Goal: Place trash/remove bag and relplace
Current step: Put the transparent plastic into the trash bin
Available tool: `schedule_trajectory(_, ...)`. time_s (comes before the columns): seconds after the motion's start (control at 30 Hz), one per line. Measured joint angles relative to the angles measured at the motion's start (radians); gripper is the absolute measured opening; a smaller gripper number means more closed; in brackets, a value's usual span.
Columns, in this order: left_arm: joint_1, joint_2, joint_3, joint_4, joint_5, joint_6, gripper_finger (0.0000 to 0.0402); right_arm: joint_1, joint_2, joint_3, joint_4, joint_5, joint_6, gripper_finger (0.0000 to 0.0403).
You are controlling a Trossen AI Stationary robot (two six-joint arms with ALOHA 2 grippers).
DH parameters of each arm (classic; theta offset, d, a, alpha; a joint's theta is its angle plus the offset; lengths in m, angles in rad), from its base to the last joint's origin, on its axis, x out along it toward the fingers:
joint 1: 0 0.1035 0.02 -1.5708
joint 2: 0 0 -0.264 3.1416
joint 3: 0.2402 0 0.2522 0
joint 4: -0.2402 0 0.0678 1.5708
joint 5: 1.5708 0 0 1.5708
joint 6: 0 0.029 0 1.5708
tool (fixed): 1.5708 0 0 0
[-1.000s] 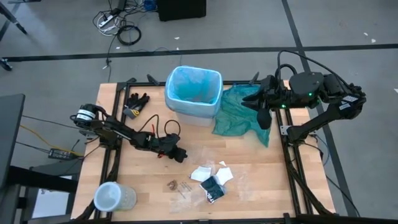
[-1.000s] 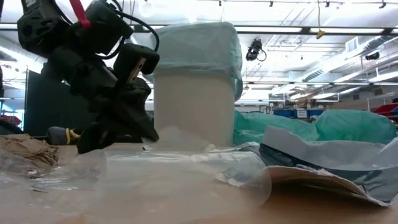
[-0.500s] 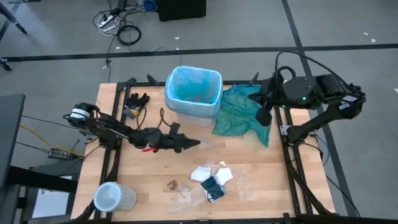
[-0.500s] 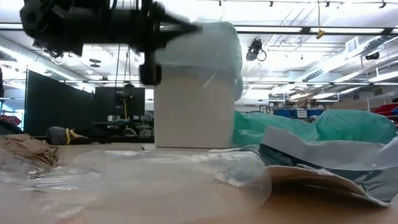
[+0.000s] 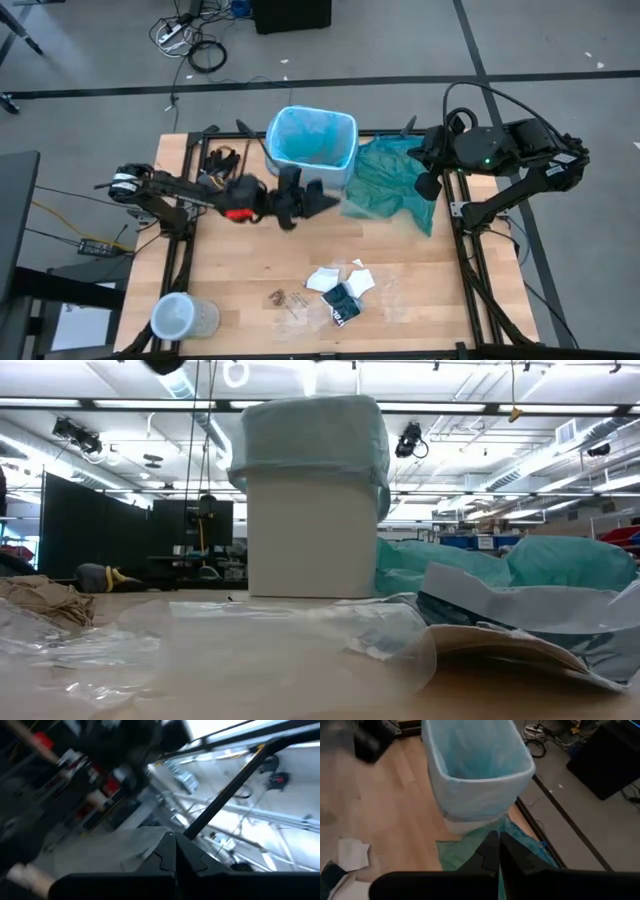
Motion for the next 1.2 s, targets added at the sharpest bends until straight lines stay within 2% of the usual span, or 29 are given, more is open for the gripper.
schedule_trajectory(0.1,0.059,-0.016,0.071,-0.042,0.107,0.027,0.0,0.0,-0.003,0.0,-0.013,0.0,0.0,0.0001)
schedule_trajectory(0.17,0.103,-0.047,0.111,-0.134,0.164,0.049,0.0,0.0,-0.007,0.0,-0.024,0.001,0.003,0.0)
schedule_trajectory(0.23,0.151,-0.092,0.147,-0.284,0.197,0.093,0.0,0.003,-0.011,0.0,-0.039,0.001,0.02,0.0001)
schedule_trajectory(0.3,0.199,-0.15,0.185,-0.506,0.213,0.184,0.0,0.005,-0.017,0.0,-0.056,0.0,0.046,0.0001)
schedule_trajectory(0.43,0.299,-0.233,0.283,-0.938,0.141,0.397,0.0,0.016,-0.024,0.0,-0.082,0.001,0.08,0.0001)
schedule_trajectory(0.53,0.366,-0.244,0.338,-1.124,0.071,0.489,0.0,0.022,-0.023,0.0,-0.082,0.001,0.082,0.0)
schedule_trajectory(0.7,0.438,-0.234,0.348,-1.273,0.063,0.524,0.0,0.026,-0.023,0.0,-0.079,0.001,0.082,0.0)
schedule_trajectory(0.9,0.463,-0.226,0.347,-1.494,0.011,0.59,0.0004,0.029,-0.023,0.0,-0.079,0.001,0.086,0.0)
schedule_trajectory(1.03,0.462,-0.226,0.347,-1.513,-0.009,0.661,0.0027,0.029,-0.023,0.0,-0.079,-0.029,0.087,0.0001)
schedule_trajectory(1.2,0.462,-0.232,0.347,-1.52,0.019,0.753,0.0075,0.03,-0.023,0.0,-0.078,-0.097,0.087,0.0008)
